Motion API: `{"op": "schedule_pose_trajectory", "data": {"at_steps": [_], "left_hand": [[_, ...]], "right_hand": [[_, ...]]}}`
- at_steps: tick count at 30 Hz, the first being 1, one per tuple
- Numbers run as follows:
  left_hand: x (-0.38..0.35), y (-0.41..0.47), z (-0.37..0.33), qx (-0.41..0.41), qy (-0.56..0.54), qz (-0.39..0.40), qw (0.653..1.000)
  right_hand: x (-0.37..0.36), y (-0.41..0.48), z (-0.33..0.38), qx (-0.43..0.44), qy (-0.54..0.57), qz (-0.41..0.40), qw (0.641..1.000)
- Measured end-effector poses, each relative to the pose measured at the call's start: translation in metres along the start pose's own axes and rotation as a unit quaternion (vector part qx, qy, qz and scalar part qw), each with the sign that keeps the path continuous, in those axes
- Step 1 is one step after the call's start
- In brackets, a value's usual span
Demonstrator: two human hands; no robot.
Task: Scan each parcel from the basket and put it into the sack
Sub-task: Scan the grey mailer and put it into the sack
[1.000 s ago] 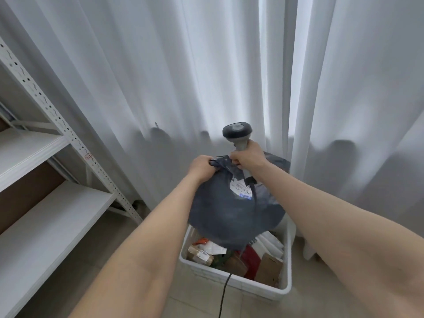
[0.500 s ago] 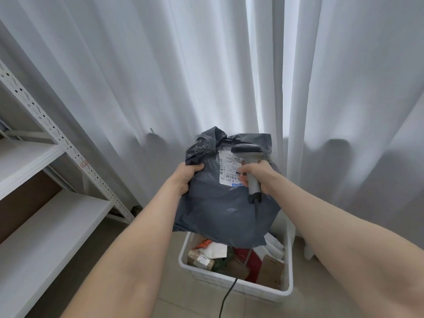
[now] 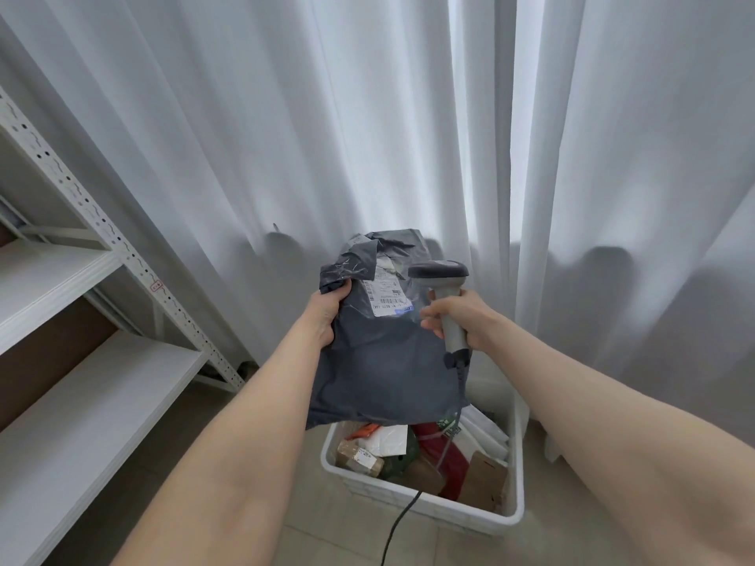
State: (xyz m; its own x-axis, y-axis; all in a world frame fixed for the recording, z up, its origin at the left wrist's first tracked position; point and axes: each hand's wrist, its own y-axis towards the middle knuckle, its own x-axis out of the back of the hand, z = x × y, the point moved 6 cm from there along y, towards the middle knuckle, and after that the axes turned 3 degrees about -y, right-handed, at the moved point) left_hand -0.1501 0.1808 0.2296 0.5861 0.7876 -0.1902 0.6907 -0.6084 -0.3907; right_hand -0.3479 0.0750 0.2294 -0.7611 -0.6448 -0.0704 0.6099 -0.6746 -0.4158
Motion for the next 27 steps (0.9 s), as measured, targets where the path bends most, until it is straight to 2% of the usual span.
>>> {"op": "schedule_pose_trajectory", "data": {"at_steps": [17,27], "left_hand": [[0.026,0.02,-0.003,-0.019,-0.004,-0.013,1.0],[0.038,0.027,0.0,-0.022,-0.019,-0.009,1.0]], "right_hand": [[-0.015,-0.011,0.0,-0.018,-0.102,0.062,0.993],[-0.021,-0.011,0.006,-0.017,-0.104,0.093,0.99]]}}
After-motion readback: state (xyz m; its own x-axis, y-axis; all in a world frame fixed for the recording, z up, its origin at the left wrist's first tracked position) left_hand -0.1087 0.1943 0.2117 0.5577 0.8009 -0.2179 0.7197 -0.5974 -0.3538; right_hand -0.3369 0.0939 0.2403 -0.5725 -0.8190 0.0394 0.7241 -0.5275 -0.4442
